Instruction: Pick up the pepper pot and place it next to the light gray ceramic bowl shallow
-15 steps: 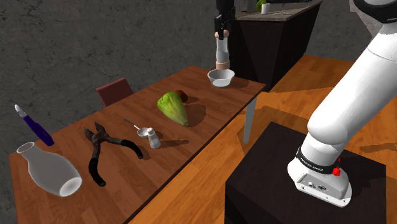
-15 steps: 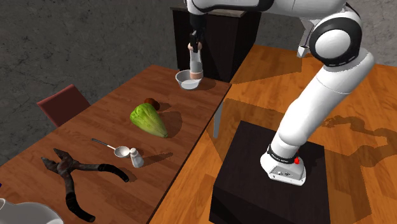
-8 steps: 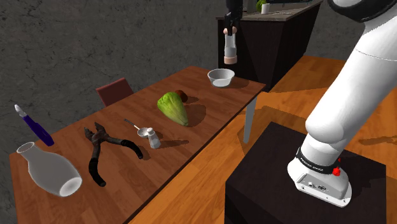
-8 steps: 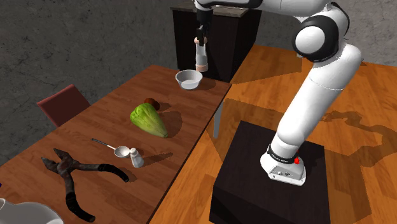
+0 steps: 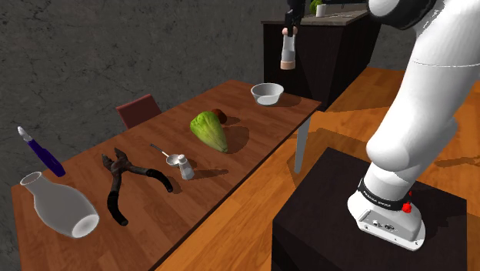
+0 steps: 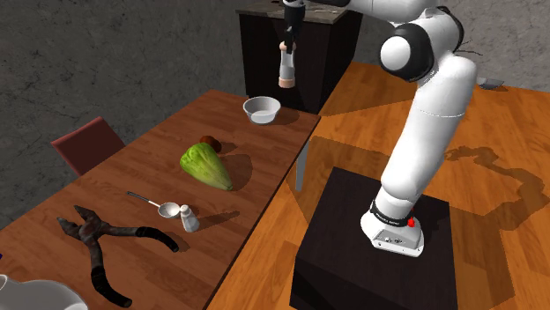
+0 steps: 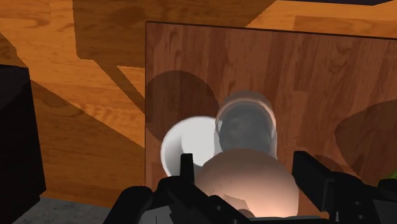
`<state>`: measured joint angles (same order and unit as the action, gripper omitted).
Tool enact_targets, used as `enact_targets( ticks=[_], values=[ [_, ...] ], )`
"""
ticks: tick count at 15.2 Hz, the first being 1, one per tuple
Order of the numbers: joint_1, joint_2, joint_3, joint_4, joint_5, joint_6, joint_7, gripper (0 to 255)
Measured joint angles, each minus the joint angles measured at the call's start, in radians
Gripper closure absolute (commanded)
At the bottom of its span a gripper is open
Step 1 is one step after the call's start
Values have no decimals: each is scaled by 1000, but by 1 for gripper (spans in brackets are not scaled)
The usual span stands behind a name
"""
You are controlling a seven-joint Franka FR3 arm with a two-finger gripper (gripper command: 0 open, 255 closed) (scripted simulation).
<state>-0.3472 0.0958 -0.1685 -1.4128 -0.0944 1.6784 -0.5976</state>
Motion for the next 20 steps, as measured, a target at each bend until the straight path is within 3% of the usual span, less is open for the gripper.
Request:
enact_targets(
  ticks=[4,9,10,20],
  values=[
    [-61,119,-36,154,43,-28,-92,255],
    [-161,340,-60,477,115,-127,-193,255],
    [-169,357,-61,496,119,-129,-199,255],
    [-150,276,-63,238,102,49,-196,255]
  ],
)
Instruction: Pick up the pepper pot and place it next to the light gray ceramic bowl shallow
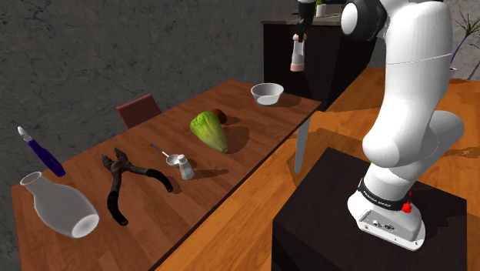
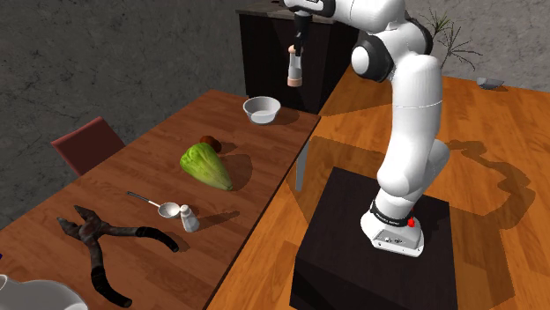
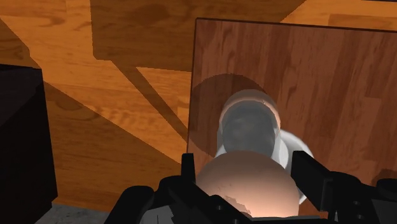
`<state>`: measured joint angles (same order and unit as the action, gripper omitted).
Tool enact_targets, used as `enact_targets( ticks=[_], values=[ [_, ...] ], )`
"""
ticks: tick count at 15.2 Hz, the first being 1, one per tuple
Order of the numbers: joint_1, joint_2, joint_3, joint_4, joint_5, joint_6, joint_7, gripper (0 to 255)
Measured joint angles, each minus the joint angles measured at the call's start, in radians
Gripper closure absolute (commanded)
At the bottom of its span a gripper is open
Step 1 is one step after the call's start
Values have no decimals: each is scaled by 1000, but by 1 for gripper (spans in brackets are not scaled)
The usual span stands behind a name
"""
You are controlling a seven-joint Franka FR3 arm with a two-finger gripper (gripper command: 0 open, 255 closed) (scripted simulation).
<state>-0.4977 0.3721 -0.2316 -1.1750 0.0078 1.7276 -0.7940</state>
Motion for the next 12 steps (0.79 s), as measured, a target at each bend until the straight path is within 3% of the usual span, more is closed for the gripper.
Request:
enact_targets(
  ticks=[12],
  values=[
    [15,-40,2,-223,-12,183,13,255]
  ],
)
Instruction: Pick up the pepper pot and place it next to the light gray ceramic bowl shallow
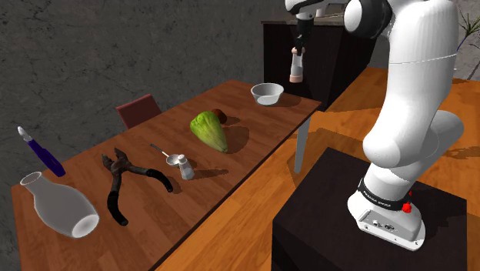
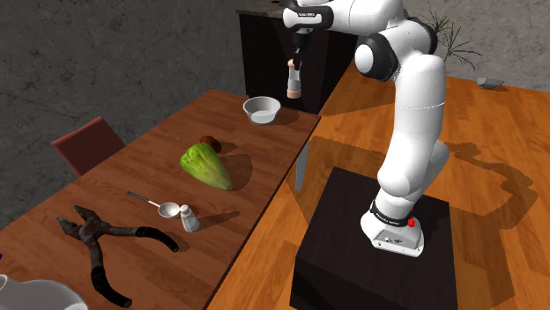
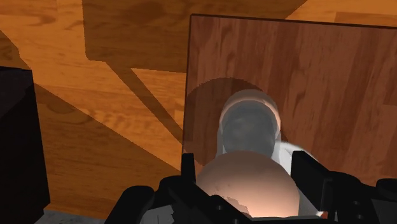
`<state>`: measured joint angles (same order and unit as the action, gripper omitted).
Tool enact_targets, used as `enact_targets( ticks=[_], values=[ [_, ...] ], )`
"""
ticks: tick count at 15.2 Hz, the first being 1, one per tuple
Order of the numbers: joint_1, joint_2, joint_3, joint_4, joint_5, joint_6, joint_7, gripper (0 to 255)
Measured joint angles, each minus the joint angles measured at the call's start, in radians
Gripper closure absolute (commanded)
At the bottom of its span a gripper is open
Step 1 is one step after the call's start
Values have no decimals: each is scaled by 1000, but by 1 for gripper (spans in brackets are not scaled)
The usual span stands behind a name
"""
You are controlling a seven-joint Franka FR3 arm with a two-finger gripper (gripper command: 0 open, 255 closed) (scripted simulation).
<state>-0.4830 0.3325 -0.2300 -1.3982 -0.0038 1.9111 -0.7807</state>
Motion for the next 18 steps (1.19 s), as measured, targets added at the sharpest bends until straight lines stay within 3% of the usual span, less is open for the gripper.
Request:
enact_targets(
  ticks=[18],
  values=[
    [4,21,4,-214,1,234,10,255]
  ],
)
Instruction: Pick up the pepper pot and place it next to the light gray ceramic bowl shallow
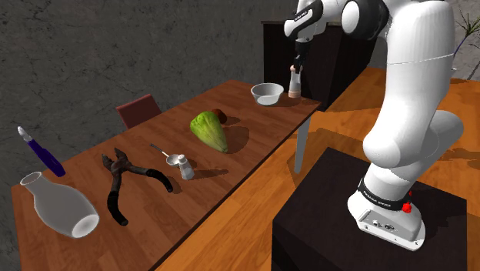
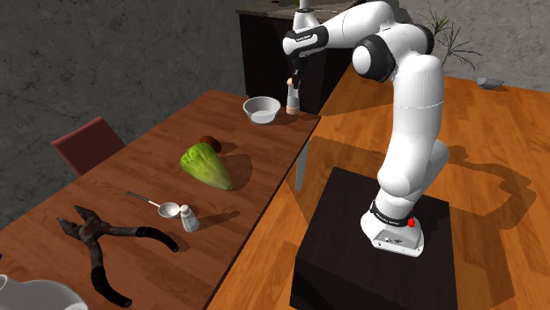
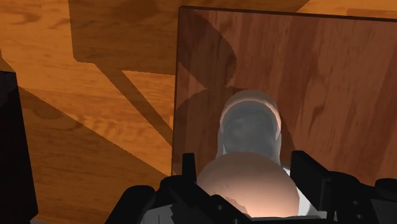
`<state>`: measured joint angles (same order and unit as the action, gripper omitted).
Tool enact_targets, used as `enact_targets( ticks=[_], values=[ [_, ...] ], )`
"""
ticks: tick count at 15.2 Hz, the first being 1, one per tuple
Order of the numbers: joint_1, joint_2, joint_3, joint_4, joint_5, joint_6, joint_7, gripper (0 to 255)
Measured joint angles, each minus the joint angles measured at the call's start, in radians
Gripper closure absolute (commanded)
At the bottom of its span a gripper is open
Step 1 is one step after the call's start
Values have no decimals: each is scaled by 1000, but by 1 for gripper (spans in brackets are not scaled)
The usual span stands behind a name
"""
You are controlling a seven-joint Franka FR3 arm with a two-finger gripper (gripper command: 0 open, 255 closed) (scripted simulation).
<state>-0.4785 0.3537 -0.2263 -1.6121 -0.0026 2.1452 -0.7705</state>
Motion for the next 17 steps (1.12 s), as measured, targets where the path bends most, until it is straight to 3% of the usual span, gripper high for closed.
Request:
enact_targets(
  ticks=[7,13,14,17],
  values=[
    [-1,23,2,-61,4,84,1,255],
    [-1,28,3,-63,5,91,1,255],
    [-1,28,3,-63,5,91,1,0],
    [-1,28,3,-63,5,91,1,0]
  ],
)
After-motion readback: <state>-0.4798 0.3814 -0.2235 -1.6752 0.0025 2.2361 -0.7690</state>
